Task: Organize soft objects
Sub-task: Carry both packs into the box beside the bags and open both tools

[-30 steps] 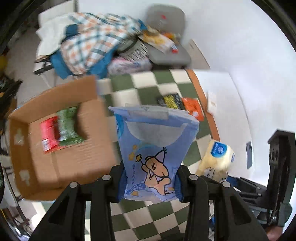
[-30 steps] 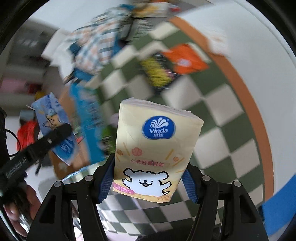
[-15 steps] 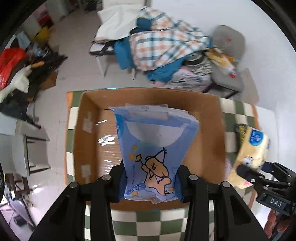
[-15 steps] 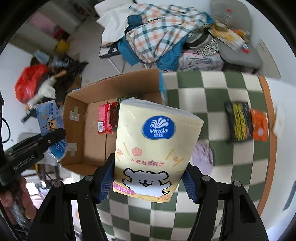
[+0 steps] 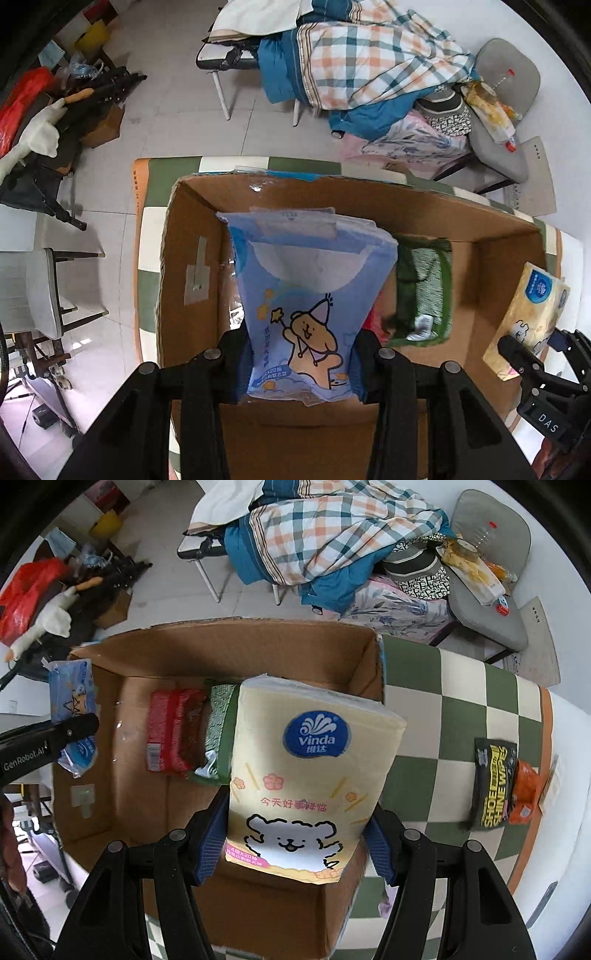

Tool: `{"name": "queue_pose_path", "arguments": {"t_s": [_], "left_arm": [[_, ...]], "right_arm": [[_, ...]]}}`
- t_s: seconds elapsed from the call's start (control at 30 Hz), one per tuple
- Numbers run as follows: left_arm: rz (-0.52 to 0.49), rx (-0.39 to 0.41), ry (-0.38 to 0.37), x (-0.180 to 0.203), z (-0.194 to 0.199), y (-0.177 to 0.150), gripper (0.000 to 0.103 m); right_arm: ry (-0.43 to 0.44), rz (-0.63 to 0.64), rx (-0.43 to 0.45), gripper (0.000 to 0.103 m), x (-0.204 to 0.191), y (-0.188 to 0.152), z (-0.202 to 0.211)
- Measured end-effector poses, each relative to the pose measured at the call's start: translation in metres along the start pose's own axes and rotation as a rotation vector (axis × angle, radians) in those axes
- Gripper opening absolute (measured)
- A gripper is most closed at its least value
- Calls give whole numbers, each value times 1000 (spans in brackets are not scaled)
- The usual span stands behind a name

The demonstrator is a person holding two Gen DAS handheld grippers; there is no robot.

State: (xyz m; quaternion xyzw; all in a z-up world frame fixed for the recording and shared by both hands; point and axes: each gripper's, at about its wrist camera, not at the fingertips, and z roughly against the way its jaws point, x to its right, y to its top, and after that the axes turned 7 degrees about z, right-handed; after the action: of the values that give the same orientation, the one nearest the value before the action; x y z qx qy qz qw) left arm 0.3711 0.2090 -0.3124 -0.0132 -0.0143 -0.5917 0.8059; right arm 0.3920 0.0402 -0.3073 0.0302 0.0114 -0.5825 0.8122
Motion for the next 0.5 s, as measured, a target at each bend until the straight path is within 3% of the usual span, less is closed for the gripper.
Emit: {"name": "queue_pose_path", "arguments": {"t_s": [0.23, 0.3, 0.43, 0.5], "left_arm": [[24, -39, 21, -3, -15, 9, 52], [26, -33, 18, -4, -14, 10, 60], [26, -7, -1, -7, -6, 7, 93], [26, -1, -7, -10, -3, 6, 95]], "right_arm": [[-39, 25, -36, 71, -2, 16, -23], [-47, 24, -29, 76, -2, 19, -24], [-25, 7, -13, 86, -3, 18, -18], [-28, 12, -4, 90, -6, 15, -15]]}}
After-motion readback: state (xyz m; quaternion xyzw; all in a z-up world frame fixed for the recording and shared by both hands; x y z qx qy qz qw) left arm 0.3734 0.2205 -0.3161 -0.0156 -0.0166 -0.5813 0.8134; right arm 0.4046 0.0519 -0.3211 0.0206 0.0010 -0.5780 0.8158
